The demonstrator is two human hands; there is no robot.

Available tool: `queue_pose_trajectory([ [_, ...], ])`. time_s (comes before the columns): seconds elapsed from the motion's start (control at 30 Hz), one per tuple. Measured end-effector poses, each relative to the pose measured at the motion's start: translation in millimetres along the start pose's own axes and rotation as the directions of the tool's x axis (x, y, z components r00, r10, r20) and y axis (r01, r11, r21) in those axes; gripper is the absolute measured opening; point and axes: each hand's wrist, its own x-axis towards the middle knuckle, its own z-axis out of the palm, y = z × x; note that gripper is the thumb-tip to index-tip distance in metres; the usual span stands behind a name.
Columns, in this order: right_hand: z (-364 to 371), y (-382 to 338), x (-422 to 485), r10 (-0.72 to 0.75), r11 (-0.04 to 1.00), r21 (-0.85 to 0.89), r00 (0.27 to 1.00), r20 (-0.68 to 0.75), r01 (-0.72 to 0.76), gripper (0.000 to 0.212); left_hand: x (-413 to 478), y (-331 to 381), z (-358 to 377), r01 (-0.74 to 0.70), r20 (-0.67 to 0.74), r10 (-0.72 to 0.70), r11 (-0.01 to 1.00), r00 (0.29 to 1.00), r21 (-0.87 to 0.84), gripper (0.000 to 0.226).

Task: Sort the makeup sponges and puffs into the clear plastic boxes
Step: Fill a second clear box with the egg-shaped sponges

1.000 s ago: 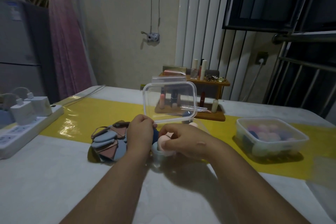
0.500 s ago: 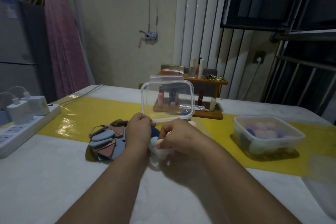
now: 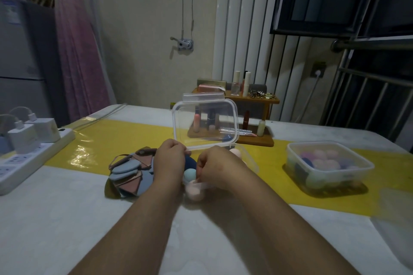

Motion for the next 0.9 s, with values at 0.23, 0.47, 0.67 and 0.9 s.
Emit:
queue_pose_trajectory([
  [0.23, 1, 0, 3, 0.033, 0.995, -0.098, 0.996, 0.078, -0.026, 0.036, 3, -2, 0, -0.003, 0.002, 0.003, 1.0, 1.0, 0.013, 0.016],
  [0.47, -7, 7, -9, -0.024, 0.998, 0.059, 0.992, 0.123, 0.017, 0.03, 2, 1, 1, -0.003, -0.006, 0.003, 1.0, 1.0, 0.004, 0.015],
  [0.67, -6, 5, -9, -0.044, 0.999, -0.009, 0.989, 0.14, 0.046, 0.03, 5, 0, -1, 0.003, 0.013, -0.003, 1.0, 1.0, -0.017, 0.018],
  [0.9, -7, 12, -11, -0.148, 0.985, 0.099, 0.988, 0.054, 0.142, 0.043, 2, 3, -3, 0.024, 0.031, -0.023, 0.999, 0.999, -0.034, 0.016],
])
